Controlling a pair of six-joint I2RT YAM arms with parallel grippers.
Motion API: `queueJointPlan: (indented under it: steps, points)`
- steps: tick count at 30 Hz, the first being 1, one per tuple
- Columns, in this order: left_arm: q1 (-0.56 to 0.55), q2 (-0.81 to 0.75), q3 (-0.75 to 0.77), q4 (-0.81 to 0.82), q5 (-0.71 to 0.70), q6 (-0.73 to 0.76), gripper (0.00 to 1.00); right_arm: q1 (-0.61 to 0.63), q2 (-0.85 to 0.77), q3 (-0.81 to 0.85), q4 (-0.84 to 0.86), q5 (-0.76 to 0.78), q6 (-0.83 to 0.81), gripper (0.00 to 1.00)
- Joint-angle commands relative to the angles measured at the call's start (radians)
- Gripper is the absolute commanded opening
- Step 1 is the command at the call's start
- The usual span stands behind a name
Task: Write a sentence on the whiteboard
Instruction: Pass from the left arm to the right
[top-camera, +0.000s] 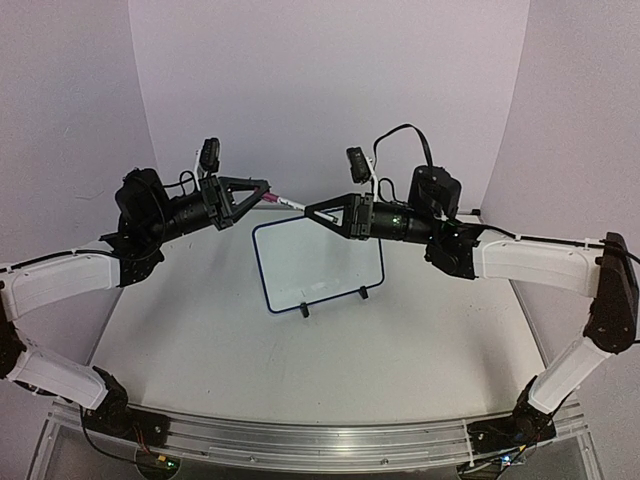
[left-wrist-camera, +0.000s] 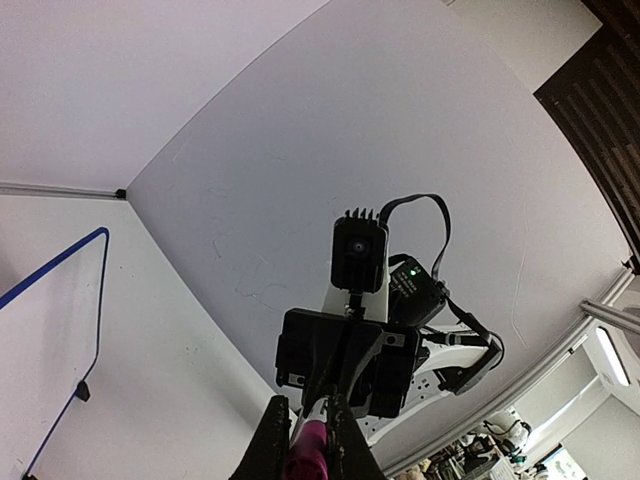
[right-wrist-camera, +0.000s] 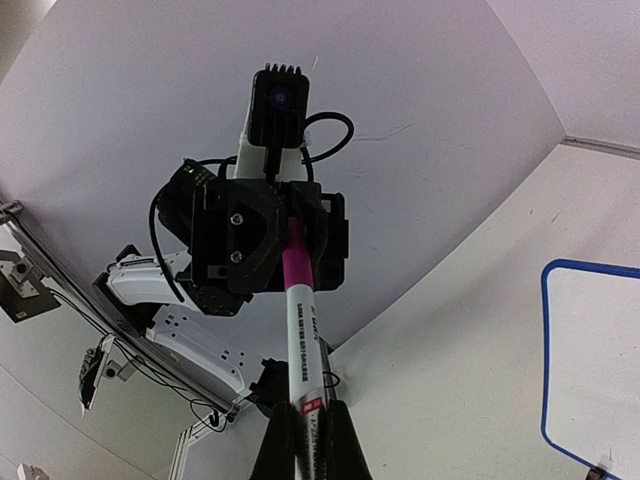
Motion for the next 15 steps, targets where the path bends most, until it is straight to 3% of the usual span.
queueJointPlan:
  steps: [1, 7, 9, 15]
  points:
    - [-0.002, -0.018, -0.005, 0.007, 0.007, 0.018, 0.11, 0.010, -0.036, -0.003, 0.040, 0.087, -0.021, 0.00]
    - [-0.002, -0.028, -0.007, -0.043, 0.012, 0.055, 0.49, 0.009, -0.050, -0.013, 0.028, 0.115, -0.027, 0.00]
    - [-0.002, -0.037, -0.001, -0.072, 0.012, 0.074, 0.55, 0.007, -0.050, -0.016, 0.023, 0.120, -0.028, 0.00]
    - [-0.002, -0.061, 0.004, -0.116, -0.016, 0.103, 0.60, 0.008, -0.041, -0.006, 0.009, 0.098, -0.031, 0.00]
